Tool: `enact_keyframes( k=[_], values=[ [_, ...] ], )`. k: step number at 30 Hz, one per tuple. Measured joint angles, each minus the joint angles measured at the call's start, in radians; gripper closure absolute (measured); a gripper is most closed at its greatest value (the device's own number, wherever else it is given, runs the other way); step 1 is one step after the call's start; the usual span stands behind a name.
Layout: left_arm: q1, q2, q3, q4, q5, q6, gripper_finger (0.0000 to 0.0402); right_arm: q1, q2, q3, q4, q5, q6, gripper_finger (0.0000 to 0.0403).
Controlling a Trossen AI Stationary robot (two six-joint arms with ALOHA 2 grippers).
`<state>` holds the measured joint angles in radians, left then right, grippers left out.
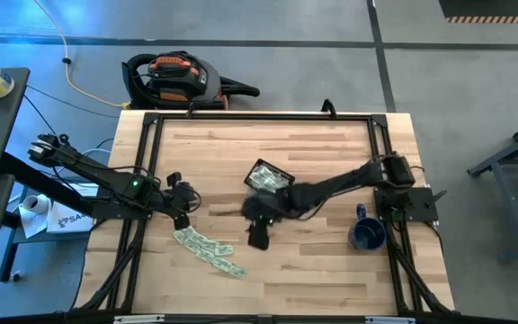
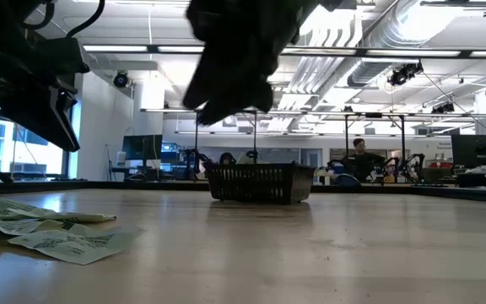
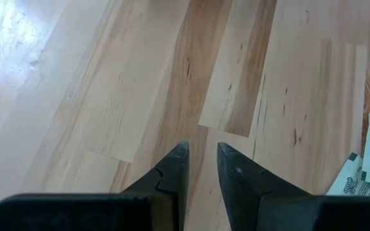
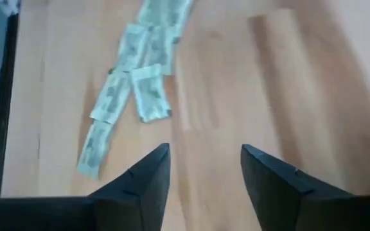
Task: Pick and place Stevia / Truvia into bins
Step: Put the stevia packet into the black bin
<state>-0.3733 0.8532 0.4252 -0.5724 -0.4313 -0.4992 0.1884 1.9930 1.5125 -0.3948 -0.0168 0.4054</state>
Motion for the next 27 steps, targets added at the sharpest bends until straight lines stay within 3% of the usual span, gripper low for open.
enact_keyframes(
  k=[3, 6, 8, 11, 15, 18, 21, 27],
  values=[
    [0.0, 0.0, 0.0, 0.002, 0.008, -0.003, 0.0286, 0.027, 0.063, 0.006, 0.095, -0.032, -0.03, 0.0207],
    [0.0, 0.0, 0.0, 0.018, 0.106, 0.021, 0.0286, 0.038, 0.115, 0.052, 0.069, -0.027, -0.005, 0.0191],
    [0.0, 0.004, 0.0, 0.02, 0.185, 0.07, 0.0286, 0.038, 0.122, 0.088, 0.022, 0.032, 0.082, 0.0181],
    [0.0, 0.024, -0.001, 0.024, 0.226, 0.099, 0.0286, 0.033, 0.116, 0.157, -0.102, 0.141, 0.172, 0.0174],
    [0.005, 0.045, -0.001, 0.047, 0.238, 0.092, 0.0286, 0.049, 0.114, 0.283, -0.363, 0.252, 0.157, 0.0178],
    [0.025, 0.096, 0.011, 0.052, 0.341, 0.076, 0.0286, 0.069, 0.108, 0.345, -0.55, 0.272, 0.153, 0.0184],
    [0.026, 0.175, 0.053, 0.072, 0.394, 0.113, 0.0286, 0.098, 0.1, 0.336, -0.659, 0.273, 0.105, 0.0189],
    [0.025, 0.287, 0.173, 0.126, 0.364, 0.267, 0.0286, 0.17, 0.018, 0.165, -0.659, 0.287, 0.073, 0.0192]
  ],
)
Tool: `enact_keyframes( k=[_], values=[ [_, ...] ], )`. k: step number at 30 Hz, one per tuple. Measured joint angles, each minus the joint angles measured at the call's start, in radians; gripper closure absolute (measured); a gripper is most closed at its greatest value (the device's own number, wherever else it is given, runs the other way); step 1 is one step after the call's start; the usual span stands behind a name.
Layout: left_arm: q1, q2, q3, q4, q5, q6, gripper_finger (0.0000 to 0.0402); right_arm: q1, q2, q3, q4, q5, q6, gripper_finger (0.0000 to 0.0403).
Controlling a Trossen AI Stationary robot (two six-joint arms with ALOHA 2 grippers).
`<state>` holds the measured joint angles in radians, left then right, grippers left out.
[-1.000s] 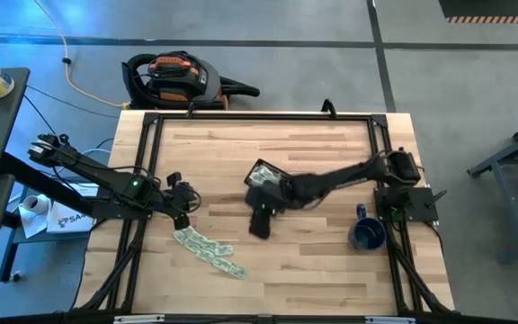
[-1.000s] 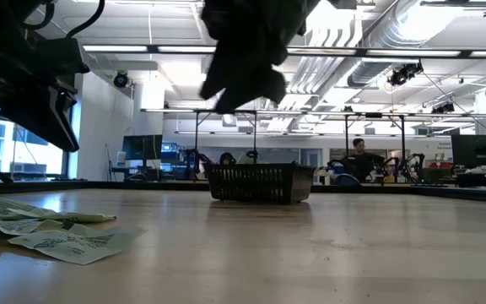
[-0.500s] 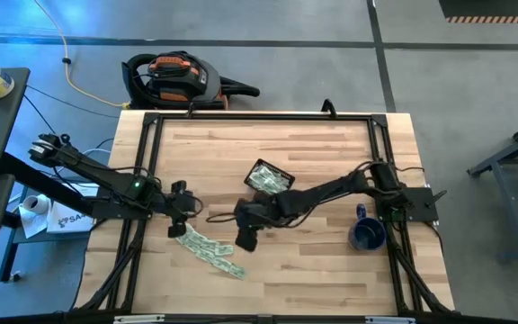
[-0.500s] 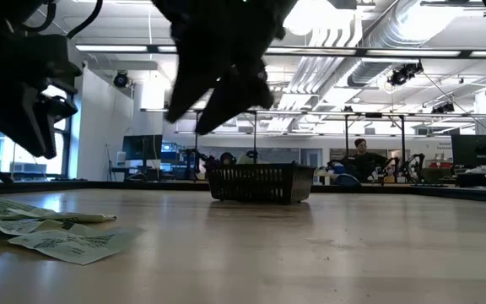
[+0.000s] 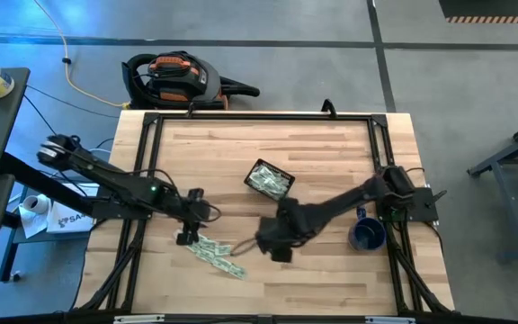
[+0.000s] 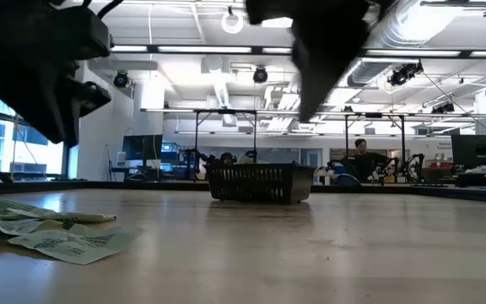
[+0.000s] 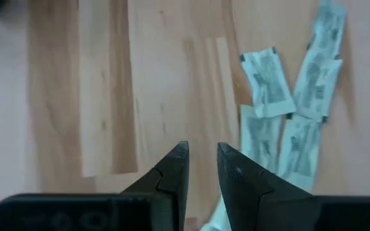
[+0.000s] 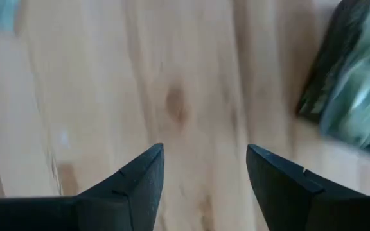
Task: Pick and place Stevia / Truvia into bins
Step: Put the stevia packet into the black bin
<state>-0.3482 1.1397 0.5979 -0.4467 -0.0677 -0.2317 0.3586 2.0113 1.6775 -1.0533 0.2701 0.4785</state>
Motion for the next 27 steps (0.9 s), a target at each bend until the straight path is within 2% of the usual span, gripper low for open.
enact_keyframes(
  k=[6, 10, 14, 18, 20, 22, 23, 27],
  values=[
    [-0.001, 0.011, 0.062, -0.133, -0.06, 0.039, 0.0286, 0.083, -0.181, -0.267, 0.109, 0.041, 0.133, 0.0192],
    [0.0, 0.037, 0.151, -0.366, -0.028, -0.082, 0.0286, 0.156, -0.292, -0.417, 0.166, 0.079, 0.261, 0.0192],
    [0.001, 0.145, 0.249, -0.592, 0.061, -0.331, 0.0286, 0.203, -0.362, -0.513, 0.218, 0.182, 0.345, 0.0187],
    [0.002, 0.26, 0.271, -0.626, 0.111, -0.743, 0.0286, 0.216, -0.372, -0.553, 0.267, 0.202, 0.356, 0.0183],
    [0.001, 0.3, 0.272, -0.587, 0.118, -0.883, 0.0286, 0.215, -0.371, -0.556, 0.281, 0.202, 0.346, 0.0183],
    [-0.014, 0.311, 0.271, -0.563, 0.103, -0.873, 0.0286, 0.211, -0.37, -0.556, 0.299, 0.207, 0.32, 0.0183],
    [-0.031, 0.311, 0.273, -0.541, 0.089, -0.819, 0.0286, 0.211, -0.37, -0.555, 0.3, 0.209, 0.304, 0.0183],
    [-0.091, 0.31, 0.319, -0.564, 0.126, -0.466, 0.0286, 0.211, -0.371, -0.553, 0.294, 0.193, 0.24, 0.0183]
  ],
)
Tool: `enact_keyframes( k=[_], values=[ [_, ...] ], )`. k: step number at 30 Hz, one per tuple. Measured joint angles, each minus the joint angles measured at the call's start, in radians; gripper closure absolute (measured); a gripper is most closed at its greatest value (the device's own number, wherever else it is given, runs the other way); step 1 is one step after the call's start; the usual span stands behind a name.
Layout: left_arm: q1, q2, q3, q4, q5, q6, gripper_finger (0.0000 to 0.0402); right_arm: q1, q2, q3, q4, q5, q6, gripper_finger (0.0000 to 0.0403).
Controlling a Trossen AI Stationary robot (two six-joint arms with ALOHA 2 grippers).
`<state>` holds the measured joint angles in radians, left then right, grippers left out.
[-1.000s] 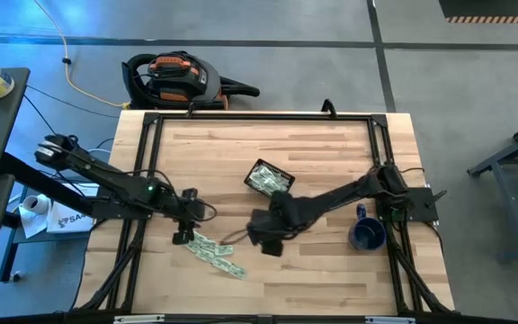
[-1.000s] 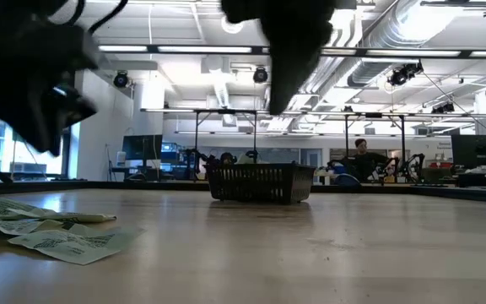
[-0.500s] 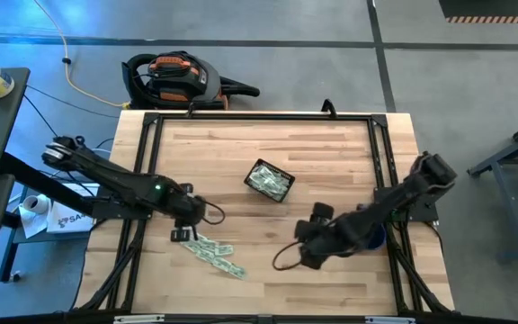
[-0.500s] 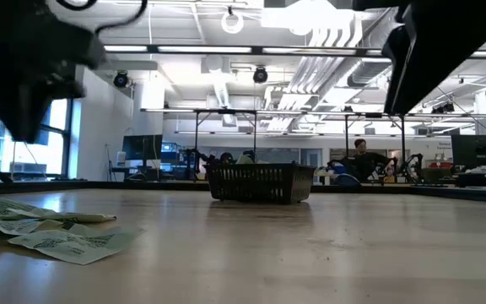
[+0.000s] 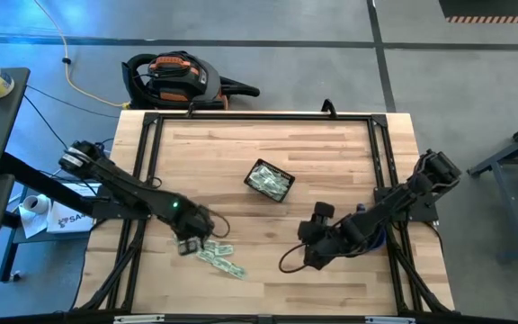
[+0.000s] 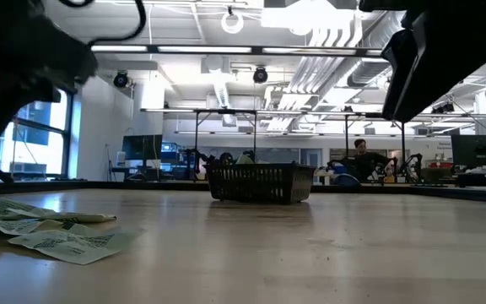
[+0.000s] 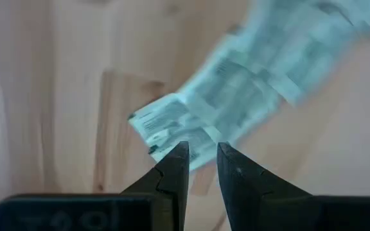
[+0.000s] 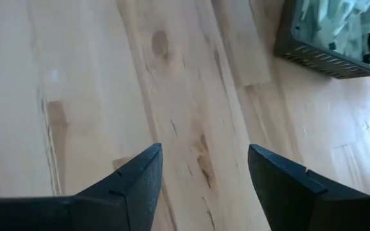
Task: Pick and place Stevia / Truvia into bins
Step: Put the stevia packet into the black bin
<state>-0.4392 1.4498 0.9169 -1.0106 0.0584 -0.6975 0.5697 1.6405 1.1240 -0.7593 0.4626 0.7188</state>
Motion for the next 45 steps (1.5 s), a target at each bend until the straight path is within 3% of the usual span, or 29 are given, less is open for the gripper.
enact_keyframes(
  k=[2, 8, 14, 17, 22, 33, 45],
  values=[
    [-0.02, 0.001, 0.02, -0.012, 0.005, 0.126, 0.0286, 0.0, 0.0, 0.0, -0.004, 0.0, -0.02, 0.0183],
    [-0.025, 0.056, 0.02, -0.086, -0.014, 0.295, 0.0282, -0.015, 0.0, 0.0, 0.006, 0.038, -0.02, 0.0182],
    [-0.025, 0.147, 0.018, -0.073, -0.001, 0.496, 0.0216, -0.042, 0.0, 0.0, 0.014, 0.043, 0.038, 0.0183],
    [-0.025, 0.16, 0.018, -0.073, -0.048, 0.588, 0.0179, -0.045, 0.0, 0.0, 0.013, 0.047, 0.064, 0.0182],
    [0.003, 0.157, 0.018, -0.043, -0.099, 0.684, 0.0155, -0.045, 0.0, 0.0, 0.013, 0.074, 0.11, 0.0183],
    [0.101, 0.156, -0.065, 0.05, 0.0, 0.799, 0.0198, -0.044, 0.0, 0.0, 0.008, 0.056, 0.138, 0.0183],
    [0.099, 0.15, -0.137, 0.128, -0.025, 0.739, 0.0263, -0.044, 0.0, 0.0, -0.019, 0.051, 0.138, 0.0183]
  ],
)
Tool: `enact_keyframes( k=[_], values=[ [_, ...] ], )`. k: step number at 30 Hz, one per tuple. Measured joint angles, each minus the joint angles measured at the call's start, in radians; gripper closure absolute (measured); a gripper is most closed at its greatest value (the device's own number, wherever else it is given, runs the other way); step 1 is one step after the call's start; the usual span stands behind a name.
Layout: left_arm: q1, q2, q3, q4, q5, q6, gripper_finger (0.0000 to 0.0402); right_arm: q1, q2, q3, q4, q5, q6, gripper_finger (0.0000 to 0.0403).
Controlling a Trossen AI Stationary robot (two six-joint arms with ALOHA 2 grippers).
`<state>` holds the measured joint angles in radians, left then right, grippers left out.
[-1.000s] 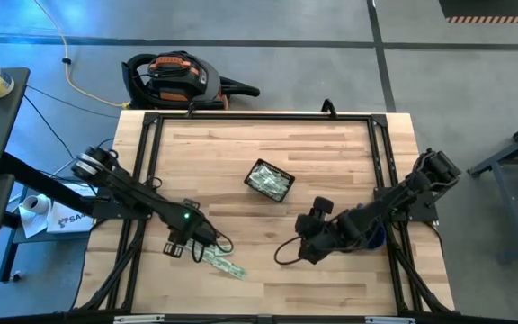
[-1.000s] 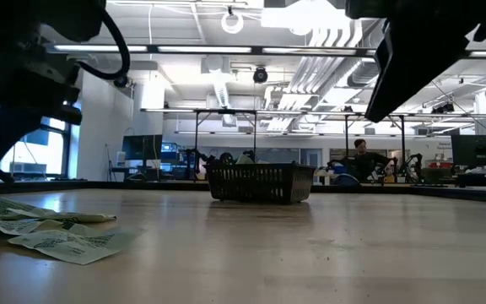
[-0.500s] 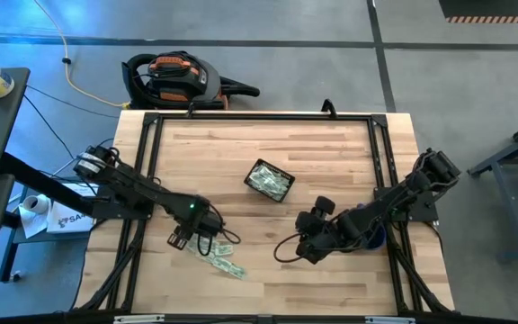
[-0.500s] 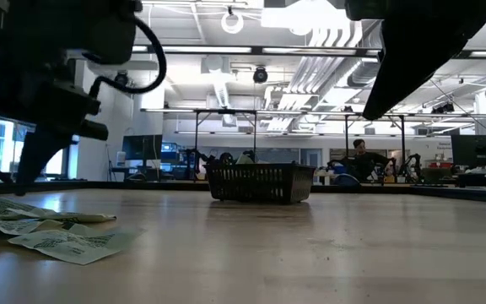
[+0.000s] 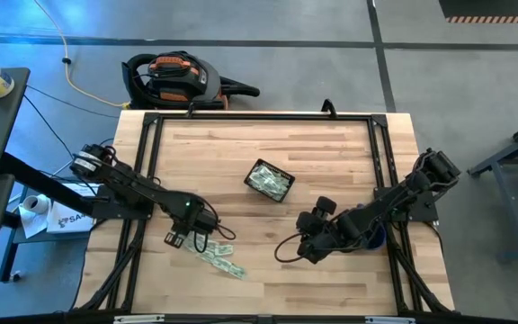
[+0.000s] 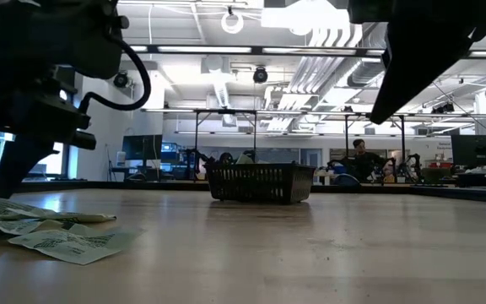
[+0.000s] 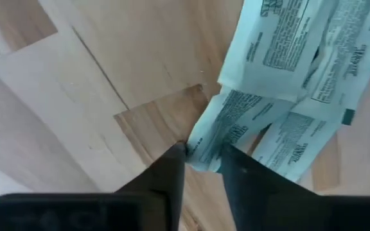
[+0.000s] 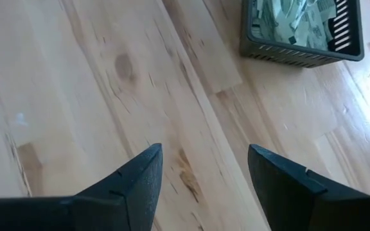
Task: Pick and place Stevia / Truvia into bins
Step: Put the stevia packet into the black bin
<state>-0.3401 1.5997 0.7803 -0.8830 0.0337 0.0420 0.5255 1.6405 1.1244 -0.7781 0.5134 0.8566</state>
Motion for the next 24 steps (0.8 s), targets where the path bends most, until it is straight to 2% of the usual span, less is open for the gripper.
enact_keyframes(
  k=[8, 13, 15, 20, 24],
  values=[
    [0.0, 0.002, 0.006, -0.006, -0.077, 0.006, 0.0363, 0.006, -0.008, 0.0, -0.009, 0.025, 0.041, 0.0184],
    [0.009, 0.011, 0.057, -0.07, -0.159, 0.006, 0.0364, 0.055, -0.08, 0.0, -0.047, 0.136, 0.145, 0.0199],
    [0.033, 0.011, 0.093, -0.086, -0.163, 0.006, 0.0364, 0.071, -0.118, 0.0, -0.093, 0.171, 0.206, 0.0206],
    [0.162, 0.011, 0.214, -0.146, -0.248, 0.032, 0.0363, 0.097, -0.196, 0.0, -0.134, 0.201, 0.268, 0.0223],
    [0.297, 0.01, 0.358, -0.133, -0.268, 0.115, 0.0364, 0.099, -0.232, 0.0, -0.132, 0.197, 0.273, 0.0238]
  ],
)
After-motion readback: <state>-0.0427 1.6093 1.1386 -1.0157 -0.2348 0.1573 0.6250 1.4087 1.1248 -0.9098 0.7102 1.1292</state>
